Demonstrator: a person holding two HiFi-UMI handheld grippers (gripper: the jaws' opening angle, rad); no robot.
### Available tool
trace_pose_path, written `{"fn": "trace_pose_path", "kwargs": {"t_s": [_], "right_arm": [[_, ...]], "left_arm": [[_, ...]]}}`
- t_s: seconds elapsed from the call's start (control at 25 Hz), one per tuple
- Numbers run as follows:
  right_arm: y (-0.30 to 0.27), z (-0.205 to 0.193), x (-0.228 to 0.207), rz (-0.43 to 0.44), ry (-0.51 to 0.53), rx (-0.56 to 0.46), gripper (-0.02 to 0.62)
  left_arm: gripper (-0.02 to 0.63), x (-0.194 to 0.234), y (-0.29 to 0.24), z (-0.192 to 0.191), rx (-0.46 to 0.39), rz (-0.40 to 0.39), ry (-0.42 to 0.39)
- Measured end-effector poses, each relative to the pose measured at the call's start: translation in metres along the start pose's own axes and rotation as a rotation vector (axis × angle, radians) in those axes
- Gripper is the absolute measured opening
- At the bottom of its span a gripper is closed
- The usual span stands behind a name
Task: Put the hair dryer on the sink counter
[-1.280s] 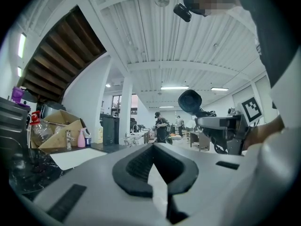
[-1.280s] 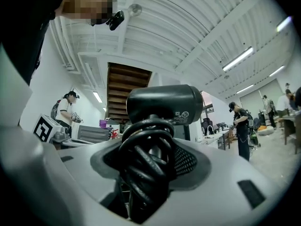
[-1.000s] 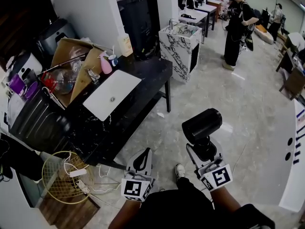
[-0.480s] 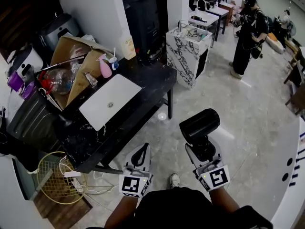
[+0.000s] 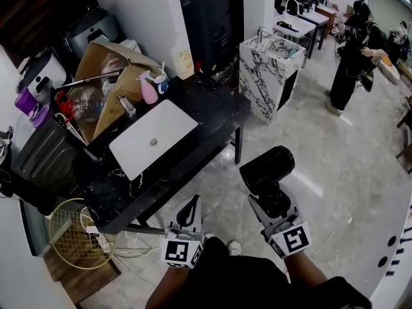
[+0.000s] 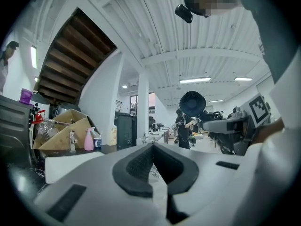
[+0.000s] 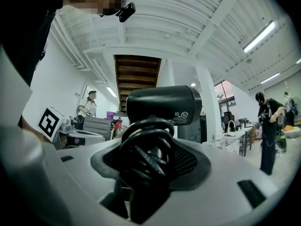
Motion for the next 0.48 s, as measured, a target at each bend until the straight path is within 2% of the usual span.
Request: {"fn": "trace_pose_path", "kwargs": {"t_s": [0.16, 0.32, 0.48], "right_arm": [[-0.028, -0.013, -0.016, 0.036, -0.004, 0.067, 0.256], [-0.068, -0.017, -0.026, 0.08, -0.025, 0.035, 0.256], [-0.116, -0.022, -0.042, 0.106, 0.003, 0.072, 0.256]], "left_arm": [[-0.006, 0.015, -0.018, -0.007, 0.027, 0.041, 0.002], [-0.006, 0.041, -0.041, -0.016, 0.042, 0.076, 0.009], [-0.006, 0.075, -0.07, -0.017, 0.051, 0.118, 0.013]]}}
Point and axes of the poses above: the fingertips, and each gripper's own axes: y backward along the fingers, x to its left, z out of its top, the point moved 4 cm from there along y, backward along the fingers
